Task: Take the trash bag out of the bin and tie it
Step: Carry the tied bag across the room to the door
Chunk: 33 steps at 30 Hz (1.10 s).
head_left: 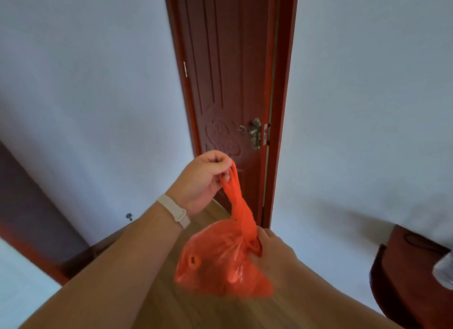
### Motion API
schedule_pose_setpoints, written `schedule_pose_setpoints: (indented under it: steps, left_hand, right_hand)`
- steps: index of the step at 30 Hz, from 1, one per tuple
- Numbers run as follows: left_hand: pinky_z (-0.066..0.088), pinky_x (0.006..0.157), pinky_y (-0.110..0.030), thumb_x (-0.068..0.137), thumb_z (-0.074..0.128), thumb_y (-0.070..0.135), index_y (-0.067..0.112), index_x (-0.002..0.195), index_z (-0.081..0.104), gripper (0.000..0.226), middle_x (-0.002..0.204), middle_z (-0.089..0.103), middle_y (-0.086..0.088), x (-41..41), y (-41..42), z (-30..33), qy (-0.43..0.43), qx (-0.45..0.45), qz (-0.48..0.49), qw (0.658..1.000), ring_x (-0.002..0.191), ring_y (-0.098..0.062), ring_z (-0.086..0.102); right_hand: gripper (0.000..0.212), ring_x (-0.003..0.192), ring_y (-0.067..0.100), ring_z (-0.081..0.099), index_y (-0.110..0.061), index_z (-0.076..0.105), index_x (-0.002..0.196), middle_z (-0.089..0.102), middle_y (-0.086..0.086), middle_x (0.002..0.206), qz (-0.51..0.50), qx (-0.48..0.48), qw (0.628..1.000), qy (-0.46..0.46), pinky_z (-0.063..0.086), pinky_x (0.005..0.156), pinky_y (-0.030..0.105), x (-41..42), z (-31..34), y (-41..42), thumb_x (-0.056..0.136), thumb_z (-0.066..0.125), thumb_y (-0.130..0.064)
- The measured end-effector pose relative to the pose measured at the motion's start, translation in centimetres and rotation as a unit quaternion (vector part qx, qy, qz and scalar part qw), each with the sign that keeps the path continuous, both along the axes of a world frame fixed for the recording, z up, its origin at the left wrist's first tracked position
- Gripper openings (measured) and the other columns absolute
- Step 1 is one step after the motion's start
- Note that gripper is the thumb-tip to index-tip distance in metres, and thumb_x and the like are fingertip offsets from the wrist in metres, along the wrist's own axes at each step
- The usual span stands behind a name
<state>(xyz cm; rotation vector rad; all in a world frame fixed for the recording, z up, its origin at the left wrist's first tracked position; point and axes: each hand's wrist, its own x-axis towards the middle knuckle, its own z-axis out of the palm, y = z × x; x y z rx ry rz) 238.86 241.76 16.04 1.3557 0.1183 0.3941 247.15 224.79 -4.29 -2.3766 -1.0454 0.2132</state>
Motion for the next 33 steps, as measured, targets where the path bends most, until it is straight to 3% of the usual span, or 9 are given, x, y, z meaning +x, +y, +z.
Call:
schedule_pose_setpoints:
  steps: [7, 13, 21, 29, 33]
  left_hand:
    - [0.042, 0.057, -0.023, 0.089, 0.052, 0.002, 0.014, 0.065, 0.061, 0.028, 0.061, 0.050, -0.003, 10.0, 7.2, -2.8, 0.053, 0.014, 0.000, 0.999, 0.052, -0.011, 0.048]
    - [0.046, 0.053, -0.020, 0.084, 0.058, 0.008, 0.016, 0.062, 0.062, 0.023, 0.062, 0.052, -0.004, 19.4, 12.5, -2.2, 0.072, 0.031, -0.033, 0.996, 0.053, -0.011, 0.050]
    - [0.038, 0.059, -0.028, 0.088, 0.051, 0.001, 0.015, 0.063, 0.062, 0.030, 0.062, 0.049, -0.005, 28.0, 15.2, -1.3, 0.062, 0.004, -0.089, 0.994, 0.053, -0.013, 0.048]
    - [0.038, 0.062, -0.028, 0.084, 0.055, 0.002, 0.013, 0.067, 0.060, 0.020, 0.058, 0.049, -0.003, 36.0, 19.4, -4.4, 0.079, -0.043, -0.179, 0.980, 0.053, -0.013, 0.048]
    - [0.038, 0.062, -0.026, 0.074, 0.061, 0.009, 0.013, 0.067, 0.061, 0.008, 0.056, 0.051, -0.002, 40.1, 20.5, -8.0, 0.106, -0.098, -0.279, 0.949, 0.053, -0.012, 0.049]
  right_hand:
    - [0.066, 0.108, 0.012, 0.057, -0.040, 0.035, 0.136, 0.052, -0.015, 0.129, 0.010, -0.014, 1.000, 0.018, 0.054, 0.085, 0.036, 9.1, -4.0, 8.1, 0.077, 0.048, -0.066]
    - [0.068, 0.107, 0.014, 0.058, -0.045, 0.030, 0.136, 0.052, -0.017, 0.125, -0.027, -0.004, 0.998, 0.053, 0.054, 0.081, 0.037, 17.0, -4.6, 13.5, 0.072, 0.049, -0.061]
    - [0.076, 0.126, 0.020, 0.048, -0.044, 0.027, 0.143, 0.044, -0.011, 0.142, -0.060, 0.002, 0.998, 0.038, 0.053, 0.085, 0.041, 24.6, -3.5, 18.0, 0.074, 0.050, -0.065]
    - [0.077, 0.125, 0.020, 0.047, -0.040, 0.027, 0.141, 0.047, -0.007, 0.138, -0.170, -0.040, 0.983, 0.047, 0.053, 0.086, 0.040, 29.1, -5.6, 19.6, 0.070, 0.044, -0.064]
    - [0.074, 0.123, 0.023, 0.049, -0.040, 0.026, 0.141, 0.049, -0.004, 0.134, -0.245, -0.089, 0.963, 0.061, 0.052, 0.082, 0.039, 29.8, -7.3, 19.7, 0.073, 0.049, -0.059]
